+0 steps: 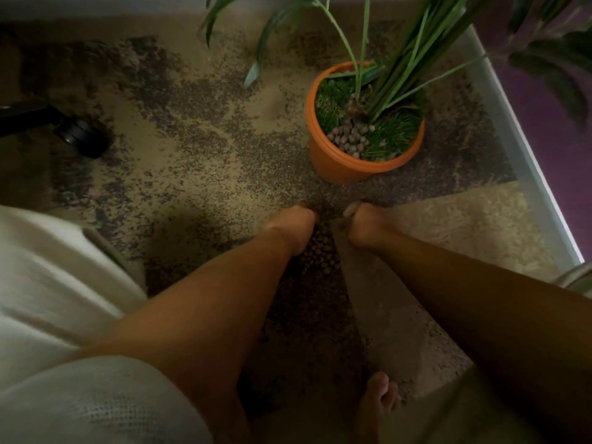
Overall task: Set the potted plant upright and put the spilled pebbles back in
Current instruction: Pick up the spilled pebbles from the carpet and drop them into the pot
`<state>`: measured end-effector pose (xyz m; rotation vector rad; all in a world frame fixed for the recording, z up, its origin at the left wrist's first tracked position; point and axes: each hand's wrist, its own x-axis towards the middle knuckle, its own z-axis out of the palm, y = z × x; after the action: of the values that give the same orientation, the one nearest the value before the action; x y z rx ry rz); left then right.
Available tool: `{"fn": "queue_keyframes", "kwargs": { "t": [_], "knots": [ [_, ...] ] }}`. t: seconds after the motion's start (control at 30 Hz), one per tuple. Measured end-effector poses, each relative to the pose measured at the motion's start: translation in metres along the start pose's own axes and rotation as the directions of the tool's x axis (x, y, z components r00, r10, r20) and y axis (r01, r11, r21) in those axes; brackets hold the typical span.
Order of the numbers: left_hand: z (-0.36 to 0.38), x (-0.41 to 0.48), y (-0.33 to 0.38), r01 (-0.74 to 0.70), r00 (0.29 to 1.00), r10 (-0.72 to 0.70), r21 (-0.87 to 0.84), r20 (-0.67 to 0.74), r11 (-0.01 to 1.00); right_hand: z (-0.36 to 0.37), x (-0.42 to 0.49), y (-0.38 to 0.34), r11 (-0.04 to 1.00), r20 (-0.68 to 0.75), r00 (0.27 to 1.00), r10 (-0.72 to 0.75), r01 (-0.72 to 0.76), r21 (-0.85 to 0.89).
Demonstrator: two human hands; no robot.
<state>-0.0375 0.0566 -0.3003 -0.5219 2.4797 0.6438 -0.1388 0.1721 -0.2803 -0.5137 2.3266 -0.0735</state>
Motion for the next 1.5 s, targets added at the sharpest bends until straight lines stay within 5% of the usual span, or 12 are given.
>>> {"fn": "queue_keyframes", "kwargs": {
  "t": [0.2, 0.43, 0.73, 1.37, 1.5],
  "knots": [
    [0.002, 0.002, 0.011, 0.024, 0.999, -0.02, 0.105, -0.035, 0.994, 0.01, 0.008, 0.001, 0.999, 0.058, 0.998, -0.031, 0.03, 0.027],
    [-0.002, 0.009, 0.002, 0.086, 0.996, -0.086, -0.118, 0.005, 0.989, 0.023, 0.01, -0.005, 0.989, 0.029, 0.996, -0.088, 0.084, 0.121],
    [-0.005, 0.011, -0.011, 0.203, 0.969, -0.238, -0.344, -0.061, 0.917, 0.037, 0.009, -0.019, 0.973, -0.017, 0.976, -0.219, 0.217, -0.074],
    [-0.012, 0.006, -0.029, 0.209, 0.944, -0.313, -0.553, -0.1, 0.806, 0.03, 0.013, -0.027, 0.987, -0.037, 0.986, -0.161, 0.161, -0.006],
    [-0.026, 0.006, -0.03, 0.116, 0.918, -0.332, -0.655, -0.216, 0.746, 0.01, 0.0, -0.037, 0.967, -0.037, 0.969, -0.245, 0.241, -0.087]
  ]
}}
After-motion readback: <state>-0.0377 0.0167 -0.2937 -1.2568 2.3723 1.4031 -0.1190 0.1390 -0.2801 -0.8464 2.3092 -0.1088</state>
